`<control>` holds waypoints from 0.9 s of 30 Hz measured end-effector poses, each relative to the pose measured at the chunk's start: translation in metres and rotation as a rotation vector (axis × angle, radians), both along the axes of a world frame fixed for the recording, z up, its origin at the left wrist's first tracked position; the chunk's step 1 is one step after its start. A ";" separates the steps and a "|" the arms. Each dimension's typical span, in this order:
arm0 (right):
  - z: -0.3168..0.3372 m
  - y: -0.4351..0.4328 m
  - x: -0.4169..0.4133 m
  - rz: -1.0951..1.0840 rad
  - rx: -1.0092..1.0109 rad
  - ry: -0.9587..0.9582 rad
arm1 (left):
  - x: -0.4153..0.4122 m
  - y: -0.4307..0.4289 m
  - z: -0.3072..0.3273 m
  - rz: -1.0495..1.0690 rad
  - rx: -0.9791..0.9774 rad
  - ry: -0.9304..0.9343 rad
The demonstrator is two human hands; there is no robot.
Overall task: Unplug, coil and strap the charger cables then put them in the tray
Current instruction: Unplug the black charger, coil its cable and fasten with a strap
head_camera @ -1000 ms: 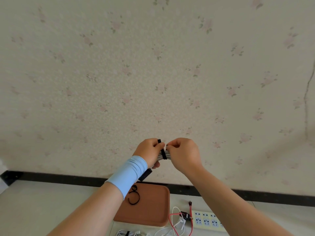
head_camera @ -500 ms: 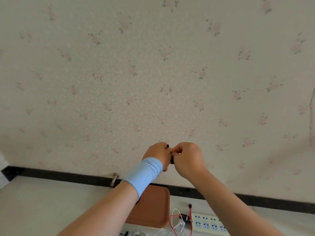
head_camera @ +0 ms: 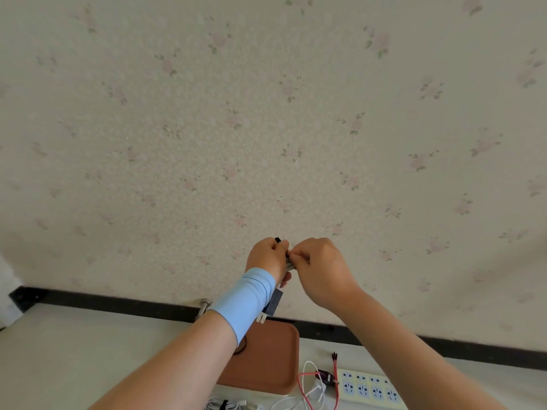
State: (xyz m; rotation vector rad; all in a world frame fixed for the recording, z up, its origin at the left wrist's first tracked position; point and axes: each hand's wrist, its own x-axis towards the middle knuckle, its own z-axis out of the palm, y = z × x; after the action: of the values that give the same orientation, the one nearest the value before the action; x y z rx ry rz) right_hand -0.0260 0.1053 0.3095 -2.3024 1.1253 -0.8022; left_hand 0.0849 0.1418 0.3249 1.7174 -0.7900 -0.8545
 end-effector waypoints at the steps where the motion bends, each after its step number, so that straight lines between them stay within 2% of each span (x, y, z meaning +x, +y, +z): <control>1: 0.004 -0.001 -0.002 0.006 0.028 -0.031 | 0.000 0.002 0.001 -0.005 -0.037 -0.006; 4: 0.021 -0.005 -0.013 -0.065 0.231 -0.217 | -0.002 0.006 0.005 -0.073 -0.157 -0.045; 7: 0.029 -0.006 -0.025 -0.094 0.578 -0.407 | -0.003 0.010 0.009 -0.150 -0.219 -0.129; 11: 0.026 -0.011 -0.036 -0.023 0.921 -0.447 | 0.002 0.009 0.004 -0.237 -0.235 -0.254; 13: 0.027 -0.012 -0.041 0.107 0.987 -0.356 | 0.008 0.008 0.003 -0.258 -0.216 -0.360; 15: 0.028 -0.013 -0.045 0.190 0.908 -0.249 | 0.015 0.010 0.007 -0.318 -0.179 -0.373; 18: 0.028 -0.014 -0.046 0.257 0.753 -0.189 | 0.025 0.014 0.013 -0.397 -0.125 -0.351; 21: 0.030 -0.011 -0.042 0.279 0.571 -0.097 | 0.030 0.015 0.012 -0.392 -0.096 -0.267; 27: 0.035 -0.008 -0.036 0.308 0.350 -0.135 | 0.036 0.014 0.009 -0.370 -0.015 0.243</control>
State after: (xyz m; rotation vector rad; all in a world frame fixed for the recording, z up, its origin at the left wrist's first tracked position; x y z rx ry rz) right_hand -0.0616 0.0970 0.3449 -2.0260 0.7568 -0.5803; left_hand 0.1209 0.1555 0.3335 1.4392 -0.9582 -1.2774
